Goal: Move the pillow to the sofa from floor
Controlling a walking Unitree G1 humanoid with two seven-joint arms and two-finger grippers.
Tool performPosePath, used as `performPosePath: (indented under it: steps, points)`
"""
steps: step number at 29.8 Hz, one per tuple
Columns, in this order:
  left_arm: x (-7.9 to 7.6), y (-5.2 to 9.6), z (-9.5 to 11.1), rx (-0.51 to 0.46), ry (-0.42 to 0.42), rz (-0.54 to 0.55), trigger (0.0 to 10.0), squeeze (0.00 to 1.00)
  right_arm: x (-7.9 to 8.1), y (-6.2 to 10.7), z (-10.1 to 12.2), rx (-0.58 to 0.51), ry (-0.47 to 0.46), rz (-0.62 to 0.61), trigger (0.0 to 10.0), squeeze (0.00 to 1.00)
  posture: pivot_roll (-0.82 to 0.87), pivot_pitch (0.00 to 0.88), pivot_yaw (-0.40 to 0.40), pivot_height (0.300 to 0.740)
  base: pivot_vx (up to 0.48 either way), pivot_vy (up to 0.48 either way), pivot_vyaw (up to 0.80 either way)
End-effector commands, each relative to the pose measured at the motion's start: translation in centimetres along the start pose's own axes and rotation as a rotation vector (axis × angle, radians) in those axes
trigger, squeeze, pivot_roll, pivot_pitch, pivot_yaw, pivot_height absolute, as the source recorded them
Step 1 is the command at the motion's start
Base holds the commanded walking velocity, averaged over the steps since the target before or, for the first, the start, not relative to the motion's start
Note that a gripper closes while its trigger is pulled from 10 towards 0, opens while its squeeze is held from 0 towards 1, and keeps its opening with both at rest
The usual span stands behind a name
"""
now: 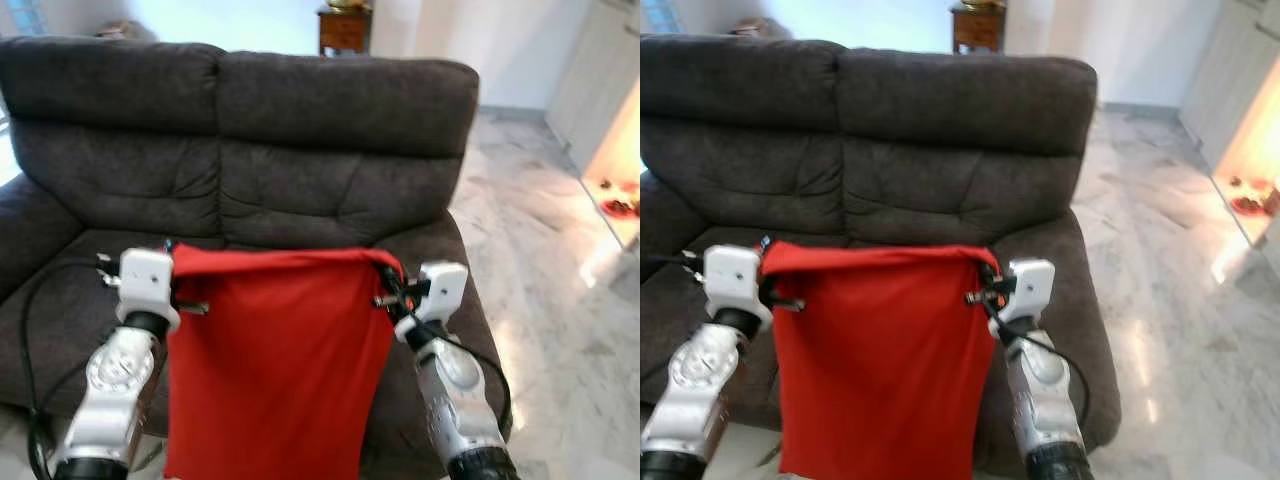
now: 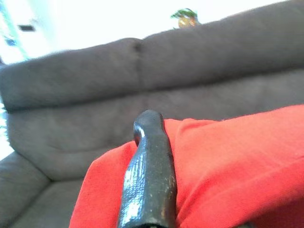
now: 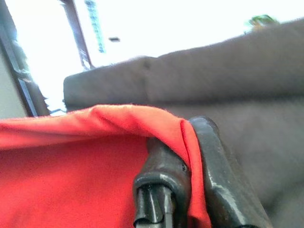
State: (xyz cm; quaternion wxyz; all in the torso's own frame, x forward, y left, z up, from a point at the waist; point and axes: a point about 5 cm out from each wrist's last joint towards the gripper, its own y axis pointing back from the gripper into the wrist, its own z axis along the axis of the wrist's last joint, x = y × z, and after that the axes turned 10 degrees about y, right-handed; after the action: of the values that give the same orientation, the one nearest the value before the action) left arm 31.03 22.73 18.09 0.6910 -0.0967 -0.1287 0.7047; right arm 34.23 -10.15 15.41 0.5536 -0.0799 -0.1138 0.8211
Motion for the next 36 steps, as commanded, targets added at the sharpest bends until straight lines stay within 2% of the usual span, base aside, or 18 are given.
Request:
performPosePath:
  steps: [1, 3, 5, 7, 9, 12, 15, 20, 22, 23, 24, 30, 31, 32, 33, 34, 35, 36]
  points:
    - [2.8, -0.6, 3.5, -0.131, -0.010, 0.108, 10.0, 0.00, -1.0, -1.0, 3.2, -0.122, -0.001, -0.048, 10.0, 0.00, 0.19, 0.000, 0.014, 0.740, 0.435, 0.000, 0.00]
    - [3.0, -1.1, 4.6, -0.158, -0.017, 0.112, 10.0, 0.00, -0.8, -1.8, 4.8, -0.171, 0.004, -0.034, 10.0, 0.00, 0.19, 0.000, 0.014, 0.740, 0.439, 0.000, 0.00]
    - [3.0, -1.3, 4.8, -0.159, -0.016, 0.111, 10.0, 0.00, -0.7, -1.9, 5.1, -0.176, 0.008, -0.033, 10.0, 0.00, 0.19, 0.000, 0.014, 0.740, 0.439, 0.000, 0.00]
    - [2.7, -1.6, 5.1, -0.138, -0.016, 0.075, 10.0, 0.00, -1.3, -2.5, 5.9, -0.192, 0.009, -0.063, 10.0, 0.00, 0.19, 0.000, 0.014, 0.740, 0.439, 0.000, 0.00]
    - [2.1, -1.8, 4.7, -0.104, -0.012, 0.033, 10.0, 0.00, -2.6, -2.7, 6.0, -0.187, 0.019, -0.147, 10.0, 0.00, 0.19, 0.000, 0.015, 0.740, 0.435, 0.000, 0.00]
    - [1.6, -1.7, 4.2, -0.066, -0.012, -0.014, 10.0, 0.00, -4.2, -2.5, 5.4, -0.141, 0.042, -0.241, 10.0, 0.00, 0.19, 0.000, 0.014, 0.740, 0.437, 0.000, 0.00]
    - [1.2, -1.3, 3.7, -0.036, -0.007, -0.040, 10.0, 0.00, -5.8, -1.6, 4.6, -0.102, 0.030, -0.334, 10.0, 0.00, 0.19, 0.000, 0.018, 0.740, 0.439, 0.000, 0.00]
    - [1.2, -1.0, 2.9, 0.001, 0.001, -0.040, 10.0, 0.00, -5.7, -1.1, 3.8, -0.069, 0.032, -0.322, 10.0, 0.00, 0.18, 0.000, 0.018, 0.740, 0.413, 0.000, 0.00]
    - [0.7, -0.6, 1.5, 0.100, -0.008, -0.077, 10.0, 0.00, -5.2, -0.8, 2.6, -0.021, 0.033, -0.290, 10.0, 0.00, 0.19, 0.000, 0.014, 0.740, 0.129, 0.000, 0.00]
    - [0.7, -0.6, 1.5, 0.100, -0.008, -0.077, 10.0, 0.00, -5.2, -0.8, 2.6, -0.021, 0.033, -0.290, 10.0, 0.00, 0.19, 0.000, 0.014, 0.740, 0.000, 0.000, 0.00]
    - [0.2, -0.1, 0.4, 0.159, -0.019, -0.119, 10.0, 0.00, -5.0, -0.5, 1.5, 0.032, 0.041, -0.289, 10.0, 0.00, 0.19, 0.000, 0.014, 0.740, 0.000, 0.000, 0.00]
    - [-1.1, 1.9, -2.7, 0.306, -0.049, -0.195, 10.0, 0.00, -5.2, 1.1, -1.2, 0.149, 0.037, -0.324, 10.0, 0.00, 0.19, 0.000, 0.013, 0.740, 0.000, 0.000, 0.00]
    - [-1.2, 2.7, -3.8, 0.343, -0.063, -0.191, 10.0, 0.36, -5.2, 1.8, -2.1, 0.184, 0.035, -0.330, 10.0, 0.00, 0.19, 0.000, 0.013, 0.740, 0.000, 0.000, 0.00]
    - [-1.2, 2.7, -3.8, 0.343, -0.063, -0.191, 10.0, 0.36, -5.2, 1.8, -2.1, 0.184, 0.035, -0.330, 10.0, 0.00, 0.19, 0.000, 0.013, 0.740, 0.000, 0.000, 0.00]
    - [-1.4, 3.2, -4.3, 0.363, -0.042, -0.178, 10.0, 1.00, -5.0, 2.2, -2.8, 0.208, 0.005, -0.320, 10.0, 0.23, 0.19, 0.000, 0.013, 0.740, 0.000, 0.000, 0.00]
    - [-1.4, 3.3, -4.4, 0.365, -0.041, -0.177, 10.0, 1.00, -5.0, 2.4, -2.9, 0.212, 0.005, -0.316, 10.0, 0.89, 0.19, 0.000, 0.012, 0.740, 0.000, 0.000, 0.00]
    - [-1.4, 3.3, -4.4, 0.365, -0.041, -0.177, 10.0, 1.00, -5.0, 2.4, -2.9, 0.212, 0.005, -0.316, 10.0, 0.89, 0.19, 0.000, 0.012, 0.740, 0.000, 0.000, 0.00]
    - [-1.5, 3.5, -4.4, 0.363, -0.040, -0.173, 10.0, 1.00, -4.8, 2.5, -3.2, 0.218, 0.008, -0.297, 10.0, 1.00, 0.19, 0.000, 0.012, 0.740, 0.000, 0.000, 0.00]
